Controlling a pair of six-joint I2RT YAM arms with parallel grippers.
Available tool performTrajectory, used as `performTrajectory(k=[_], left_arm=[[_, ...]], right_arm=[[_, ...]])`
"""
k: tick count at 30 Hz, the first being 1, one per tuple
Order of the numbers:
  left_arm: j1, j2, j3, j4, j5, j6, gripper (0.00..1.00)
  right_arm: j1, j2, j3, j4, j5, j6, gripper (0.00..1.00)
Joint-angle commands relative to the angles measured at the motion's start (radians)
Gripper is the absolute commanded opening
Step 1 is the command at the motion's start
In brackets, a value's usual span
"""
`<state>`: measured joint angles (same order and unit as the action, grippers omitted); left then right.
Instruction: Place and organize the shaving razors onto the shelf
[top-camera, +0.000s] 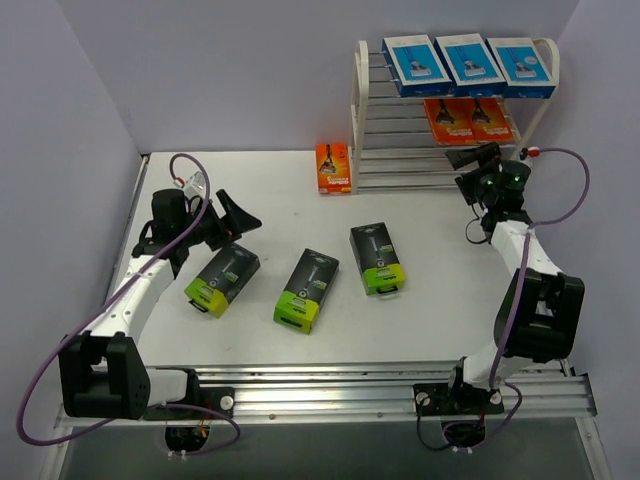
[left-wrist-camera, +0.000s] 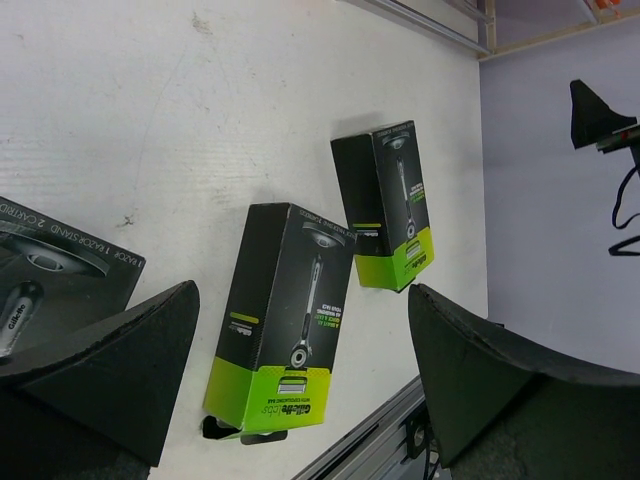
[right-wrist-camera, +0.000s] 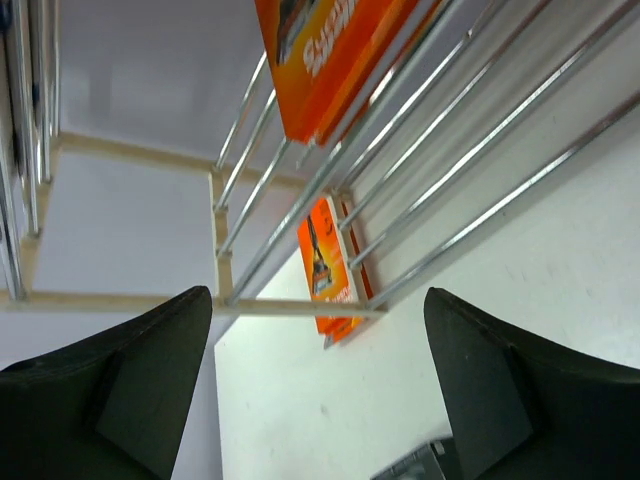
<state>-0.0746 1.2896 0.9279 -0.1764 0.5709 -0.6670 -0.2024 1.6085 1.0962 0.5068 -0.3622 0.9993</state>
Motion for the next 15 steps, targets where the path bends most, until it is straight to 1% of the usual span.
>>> performTrajectory(k=[1,5,6,10,11,13,15], left_arm=[[0.006,-0.029,0.017,0.015,-0.019,0.032,0.94],[0.006,-0.009,0.012,0.02,-0.019,0.032,0.94],[0.004,-0.004,0.011,0.023,-0.019,0.032,0.94],[-0.016,0.023,0.017,0.008,-0.04,0.056,0.94],[-0.024,0.03,0.022,0.002,-0.052,0.063,0.94],[-0.065,0.039,0.052,-0.046,-0.135,0.096,0.94],[-0.114,0.057,0.096,-0.078,-0.189,0.096,0.94]], right_arm=[[0.024,-0.116,-0.091,0.036,-0.04,-0.047,0.83],[0.092,-0.194,-0.202,0.009,-0.027,-0.106,0.83],[0.127,-0.206,-0.247,0.006,-0.023,-0.117,0.83],[0.216,-0.274,-0.367,0.033,-0.007,-0.157,0.82],[0.234,-0.283,-0.393,0.045,-0.017,-0.163,0.82],[0.261,-0.312,-0.464,0.059,-0.033,-0.182,0.82],[0.267,-0.353,-0.505,0.076,-0.058,-0.208,0.81]])
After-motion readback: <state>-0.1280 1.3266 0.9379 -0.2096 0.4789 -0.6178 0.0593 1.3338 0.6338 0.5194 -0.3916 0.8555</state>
